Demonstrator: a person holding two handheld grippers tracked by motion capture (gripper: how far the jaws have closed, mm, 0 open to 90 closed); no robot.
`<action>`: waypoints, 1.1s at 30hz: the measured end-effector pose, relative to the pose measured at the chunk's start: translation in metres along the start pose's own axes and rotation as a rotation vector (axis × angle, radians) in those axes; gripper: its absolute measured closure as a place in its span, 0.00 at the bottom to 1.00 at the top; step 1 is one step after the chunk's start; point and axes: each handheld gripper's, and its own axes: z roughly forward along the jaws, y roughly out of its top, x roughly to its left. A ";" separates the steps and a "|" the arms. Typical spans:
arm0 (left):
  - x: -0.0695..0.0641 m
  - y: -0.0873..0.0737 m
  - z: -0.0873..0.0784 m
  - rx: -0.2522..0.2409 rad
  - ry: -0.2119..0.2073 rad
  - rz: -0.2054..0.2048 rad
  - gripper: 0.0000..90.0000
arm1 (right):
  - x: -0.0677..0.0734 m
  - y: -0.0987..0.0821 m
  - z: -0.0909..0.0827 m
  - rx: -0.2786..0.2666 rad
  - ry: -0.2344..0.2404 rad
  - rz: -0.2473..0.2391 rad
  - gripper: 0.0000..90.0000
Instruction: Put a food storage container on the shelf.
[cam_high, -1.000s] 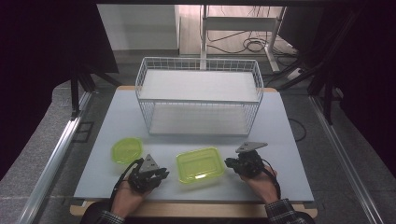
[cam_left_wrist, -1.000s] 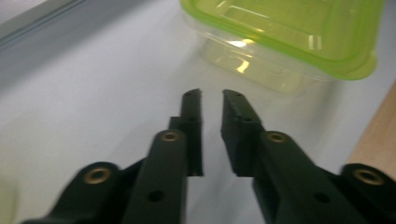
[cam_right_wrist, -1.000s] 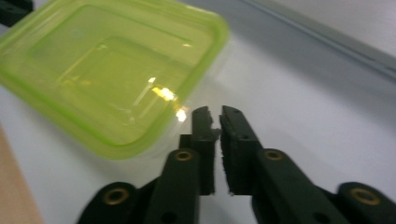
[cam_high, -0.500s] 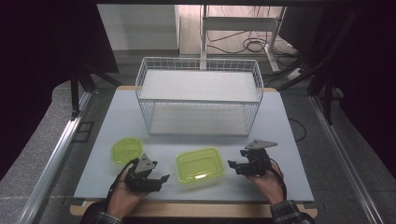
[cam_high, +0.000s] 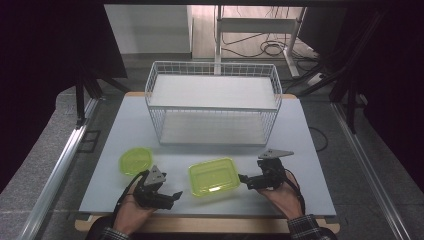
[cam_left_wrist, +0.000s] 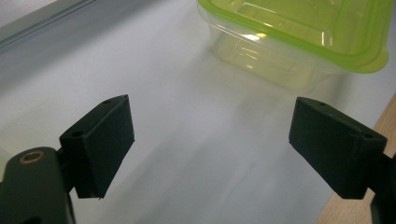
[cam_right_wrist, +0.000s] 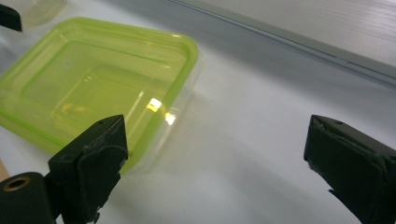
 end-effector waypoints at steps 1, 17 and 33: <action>0.000 0.000 0.000 0.000 0.000 0.000 0.16 | 0.000 0.000 0.000 0.000 0.000 0.000 0.08; -0.001 -0.001 0.003 0.031 0.012 0.023 0.16 | -0.009 0.010 0.028 0.059 0.219 0.229 0.55; -0.002 -0.001 0.004 0.050 0.024 0.041 0.16 | -0.031 0.011 0.045 0.149 0.454 0.510 0.89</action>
